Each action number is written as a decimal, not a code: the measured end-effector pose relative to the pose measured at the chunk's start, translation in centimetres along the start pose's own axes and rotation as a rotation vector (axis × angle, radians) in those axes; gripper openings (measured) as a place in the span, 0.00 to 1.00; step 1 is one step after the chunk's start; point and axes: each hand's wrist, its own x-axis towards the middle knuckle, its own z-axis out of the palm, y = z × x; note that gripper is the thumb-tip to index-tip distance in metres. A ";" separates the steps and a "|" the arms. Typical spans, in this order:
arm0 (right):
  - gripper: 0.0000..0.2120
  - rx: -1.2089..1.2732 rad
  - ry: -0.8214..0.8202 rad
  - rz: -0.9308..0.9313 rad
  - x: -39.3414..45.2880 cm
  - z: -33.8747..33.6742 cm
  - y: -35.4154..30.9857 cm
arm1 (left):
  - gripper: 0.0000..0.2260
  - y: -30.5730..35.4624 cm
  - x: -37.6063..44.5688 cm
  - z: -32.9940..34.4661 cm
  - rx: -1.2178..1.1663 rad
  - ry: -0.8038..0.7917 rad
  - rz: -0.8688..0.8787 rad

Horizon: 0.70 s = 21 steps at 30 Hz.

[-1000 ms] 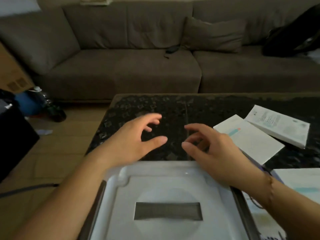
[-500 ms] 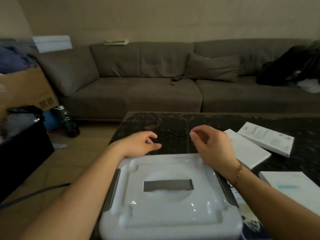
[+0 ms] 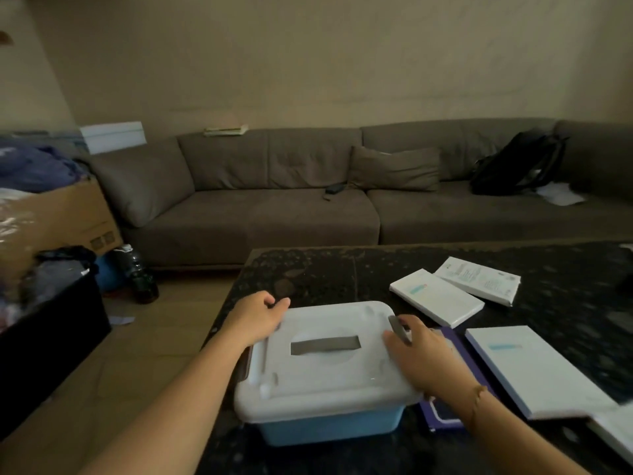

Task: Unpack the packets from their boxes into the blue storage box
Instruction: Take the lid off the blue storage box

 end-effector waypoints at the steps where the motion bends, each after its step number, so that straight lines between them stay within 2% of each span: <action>1: 0.25 0.025 0.023 -0.004 -0.3 0.1 -0.2 | 0.22 -0.7 -0.7 0.0 -0.031 -0.001 -0.026; 3: 0.24 0.092 0.058 0.004 -0.5 0.4 -0.6 | 0.28 -2.0 -1.8 0.0 -0.050 0.017 -0.075; 7: 0.24 0.172 0.073 0.025 1.2 1.5 -2.3 | 0.32 -2.6 -2.4 -0.7 -0.067 0.007 -0.179; 11: 0.24 0.224 0.073 0.045 3.4 2.8 -4.0 | 0.22 -3.2 -1.7 -1.5 -0.049 0.082 -0.261; 21: 0.20 0.083 0.079 -0.020 6.8 3.5 -4.3 | 0.19 -3.8 0.5 -0.5 -0.205 0.146 -0.275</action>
